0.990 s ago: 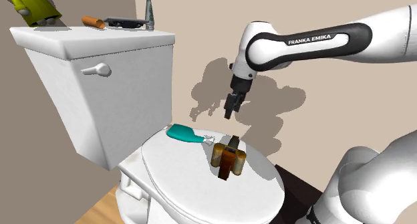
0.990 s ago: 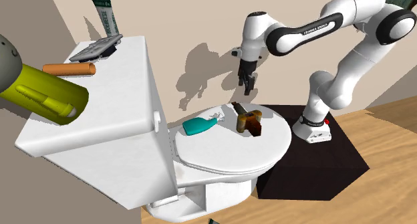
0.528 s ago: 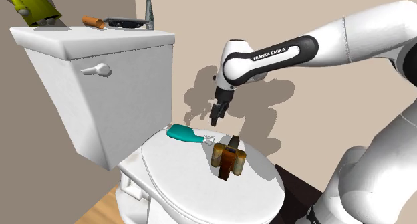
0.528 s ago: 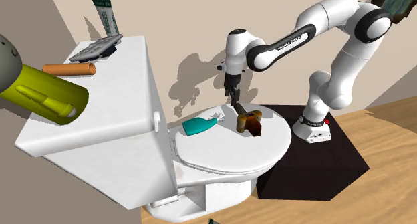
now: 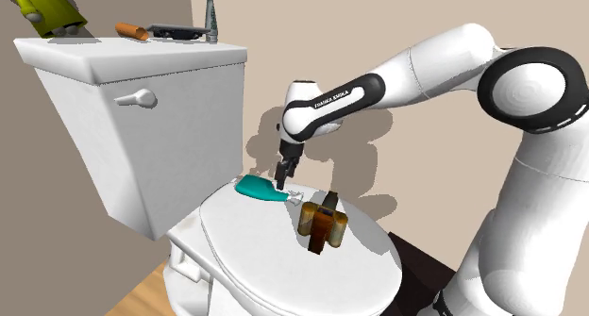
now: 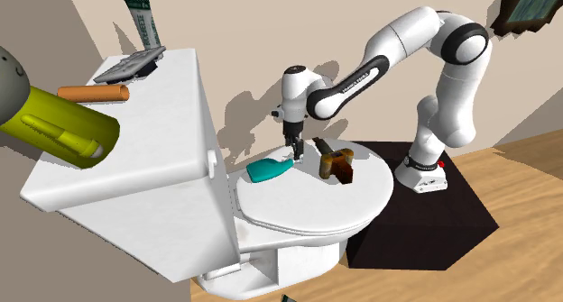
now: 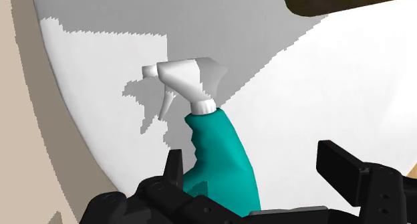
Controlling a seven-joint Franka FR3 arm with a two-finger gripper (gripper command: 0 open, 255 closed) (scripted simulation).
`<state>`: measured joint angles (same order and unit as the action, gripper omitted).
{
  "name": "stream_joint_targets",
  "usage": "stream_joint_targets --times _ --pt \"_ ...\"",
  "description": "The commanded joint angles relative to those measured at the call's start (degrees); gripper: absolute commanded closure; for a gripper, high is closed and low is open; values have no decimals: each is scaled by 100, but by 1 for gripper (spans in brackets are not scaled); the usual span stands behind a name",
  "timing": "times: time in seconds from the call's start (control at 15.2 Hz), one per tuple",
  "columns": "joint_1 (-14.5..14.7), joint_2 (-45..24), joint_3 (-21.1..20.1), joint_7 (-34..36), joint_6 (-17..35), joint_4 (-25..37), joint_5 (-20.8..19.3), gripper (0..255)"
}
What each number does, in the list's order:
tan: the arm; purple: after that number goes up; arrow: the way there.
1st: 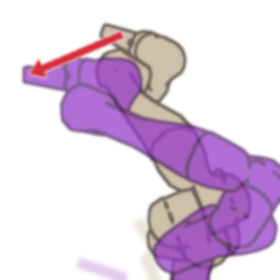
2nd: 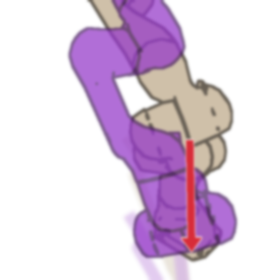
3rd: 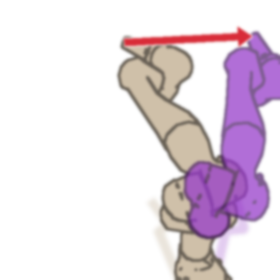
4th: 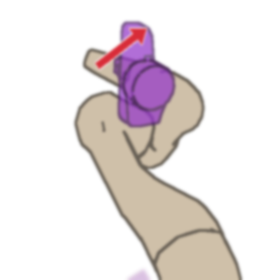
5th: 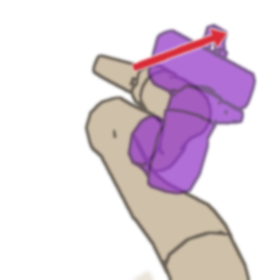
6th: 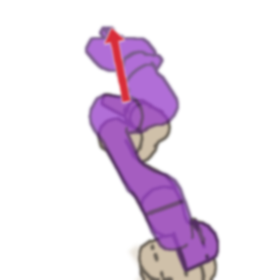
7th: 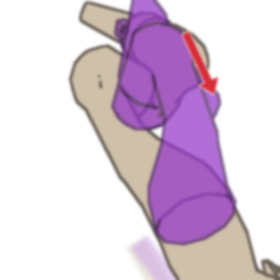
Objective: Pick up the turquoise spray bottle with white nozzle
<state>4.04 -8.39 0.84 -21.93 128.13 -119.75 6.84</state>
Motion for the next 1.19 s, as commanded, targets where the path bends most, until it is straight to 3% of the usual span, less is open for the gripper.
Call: stream_joint_targets --times 0.0,0.13,0.73,0.79,1.12 --pt "7 -488 -24 -130 156 304 7 0" --pt "15 -864 -51 -214 230 586 -1 0" --pt "8 -1229 -70 -279 713 465 48 0" --pt "5 -1219 -69 -283 713 456 49 255" --pt "8 -1215 -70 -280 716 449 49 255"
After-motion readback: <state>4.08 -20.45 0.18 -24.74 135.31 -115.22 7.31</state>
